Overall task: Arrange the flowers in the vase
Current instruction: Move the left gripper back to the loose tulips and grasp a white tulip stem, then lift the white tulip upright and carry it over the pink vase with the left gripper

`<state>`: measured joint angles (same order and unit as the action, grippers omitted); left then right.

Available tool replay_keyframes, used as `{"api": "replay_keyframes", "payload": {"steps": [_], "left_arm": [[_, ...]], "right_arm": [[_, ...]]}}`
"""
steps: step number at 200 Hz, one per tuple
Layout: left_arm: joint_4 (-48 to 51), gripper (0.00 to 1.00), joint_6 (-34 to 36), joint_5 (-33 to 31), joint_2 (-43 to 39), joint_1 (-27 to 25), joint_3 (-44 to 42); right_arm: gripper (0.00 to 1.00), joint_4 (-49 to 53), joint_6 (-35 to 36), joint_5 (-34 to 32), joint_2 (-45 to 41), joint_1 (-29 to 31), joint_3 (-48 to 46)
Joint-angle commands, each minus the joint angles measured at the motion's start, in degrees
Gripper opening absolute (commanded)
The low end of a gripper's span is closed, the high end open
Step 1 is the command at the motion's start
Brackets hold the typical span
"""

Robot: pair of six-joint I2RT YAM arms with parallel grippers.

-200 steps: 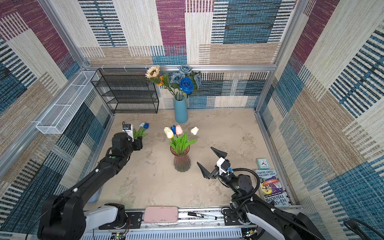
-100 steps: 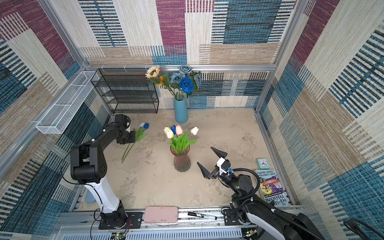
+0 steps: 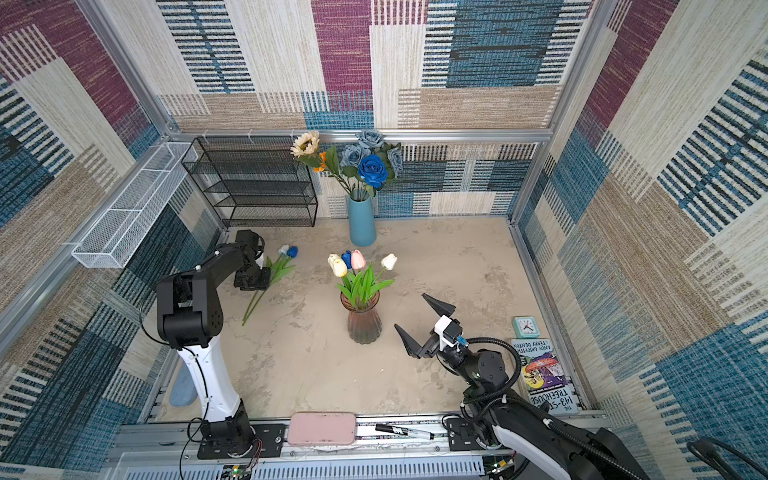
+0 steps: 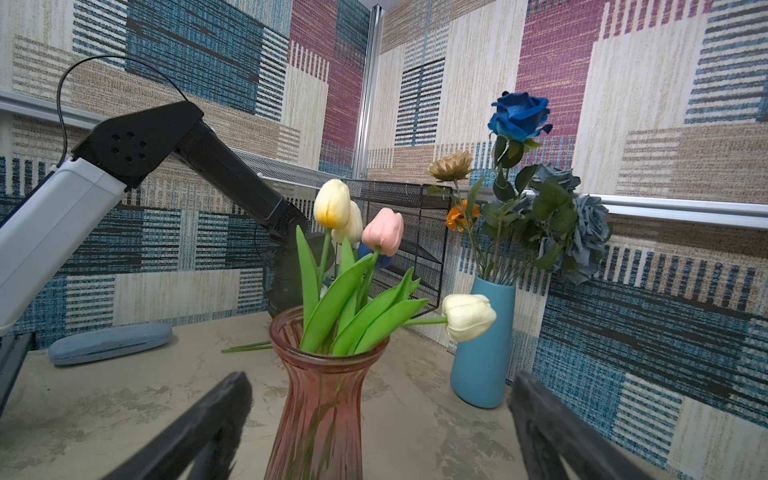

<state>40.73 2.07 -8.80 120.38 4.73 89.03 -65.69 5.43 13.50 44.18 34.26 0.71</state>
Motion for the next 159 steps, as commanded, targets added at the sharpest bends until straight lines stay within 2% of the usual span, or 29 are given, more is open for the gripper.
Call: {"api": "replay_keyframes", "payload": {"steps": [1, 57, 101, 134, 159], "left_arm": [[1.3, 0.29, 2.0, -0.9, 1.6, 0.0, 0.4], [2.1, 0.19, 1.7, -0.5, 2.1, -0.1, 1.5], [2.0, 0.0, 1.4, -0.7, 2.1, -0.1, 2.3], [2.0, 0.0, 0.6, -0.6, 1.0, -0.2, 2.1], [1.9, 0.0, -1.2, -1.0, -3.3, -0.4, -0.5]], "right_arm": [[1.0, -0.3, 0.2, -0.1, 0.0, 0.1, 0.4], [1.0, -0.5, 0.2, -0.3, 0.5, 0.1, 0.4], [1.0, -0.4, 0.1, -0.3, 0.3, 0.1, 0.4], [1.0, -0.3, 0.1, -0.4, 0.2, 0.1, 0.4], [1.0, -0.3, 0.0, -0.2, 0.1, 0.1, 0.4]]}}
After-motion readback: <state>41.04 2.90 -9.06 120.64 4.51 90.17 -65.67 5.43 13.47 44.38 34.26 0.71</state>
